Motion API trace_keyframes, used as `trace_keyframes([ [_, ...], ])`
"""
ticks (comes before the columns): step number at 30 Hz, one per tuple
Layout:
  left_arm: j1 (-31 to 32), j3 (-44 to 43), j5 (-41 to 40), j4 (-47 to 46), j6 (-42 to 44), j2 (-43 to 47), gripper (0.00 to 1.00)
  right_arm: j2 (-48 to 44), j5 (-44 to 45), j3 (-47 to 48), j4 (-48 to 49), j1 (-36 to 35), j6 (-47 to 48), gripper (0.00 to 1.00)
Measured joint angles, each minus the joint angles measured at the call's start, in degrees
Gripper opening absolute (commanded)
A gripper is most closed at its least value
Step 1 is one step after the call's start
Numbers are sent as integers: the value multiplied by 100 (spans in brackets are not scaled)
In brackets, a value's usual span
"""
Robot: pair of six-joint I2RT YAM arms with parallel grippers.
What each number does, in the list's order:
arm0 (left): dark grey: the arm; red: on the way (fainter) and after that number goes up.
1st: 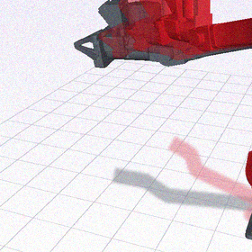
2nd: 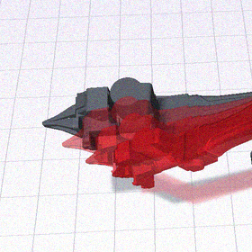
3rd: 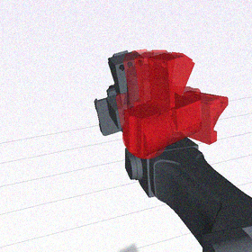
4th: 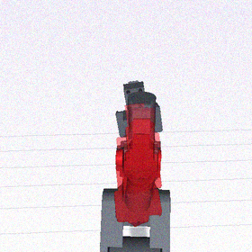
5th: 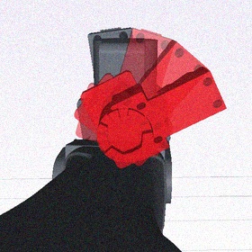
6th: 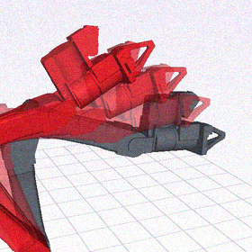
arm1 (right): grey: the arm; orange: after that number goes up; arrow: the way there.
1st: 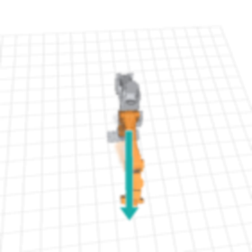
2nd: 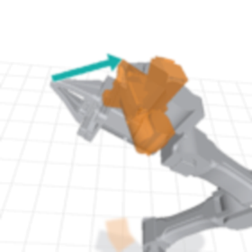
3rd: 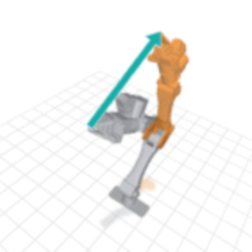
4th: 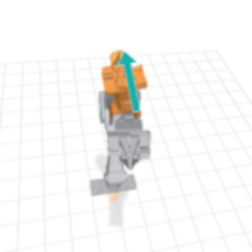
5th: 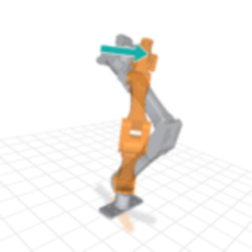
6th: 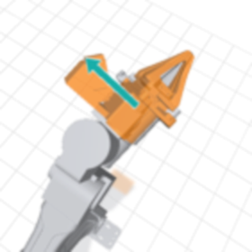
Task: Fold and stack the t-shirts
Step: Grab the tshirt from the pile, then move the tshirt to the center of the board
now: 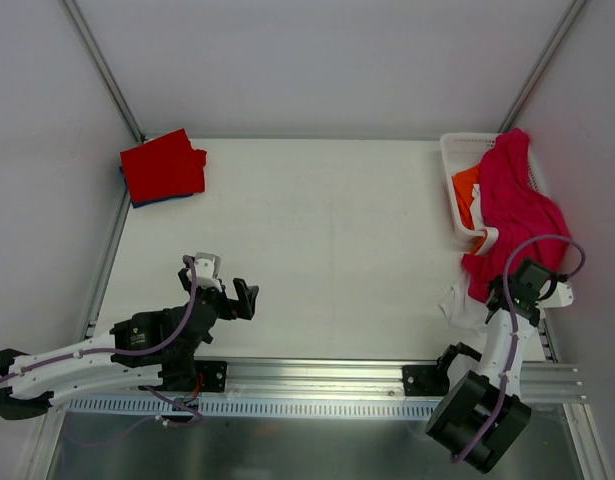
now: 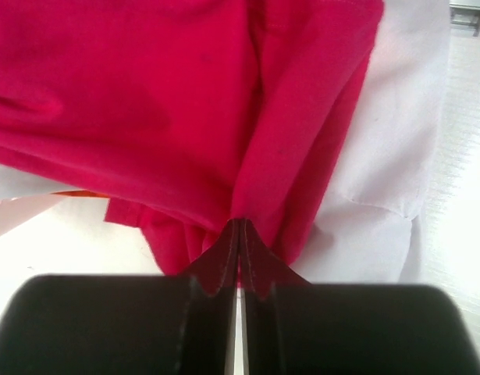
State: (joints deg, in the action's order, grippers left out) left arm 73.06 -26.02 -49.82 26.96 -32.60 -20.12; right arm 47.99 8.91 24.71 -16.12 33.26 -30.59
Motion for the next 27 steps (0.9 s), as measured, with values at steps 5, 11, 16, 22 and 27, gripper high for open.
trace_keyframes([
  [5,0,0,0,0,0,-2,99,-625,-380,9,-20,2,-63,0],
  [11,0,0,-4,0,0,-61,99,-1346,-1300,603,68,-529,-509,0],
  [16,0,0,-9,0,-2,-107,98,-1239,-1545,1655,391,-2487,-713,1],
  [22,0,0,-11,2,-2,-37,98,-382,-1362,2881,485,-5110,-402,0],
  [27,0,2,-20,4,-4,164,98,791,-1161,3698,481,-6983,118,0],
])
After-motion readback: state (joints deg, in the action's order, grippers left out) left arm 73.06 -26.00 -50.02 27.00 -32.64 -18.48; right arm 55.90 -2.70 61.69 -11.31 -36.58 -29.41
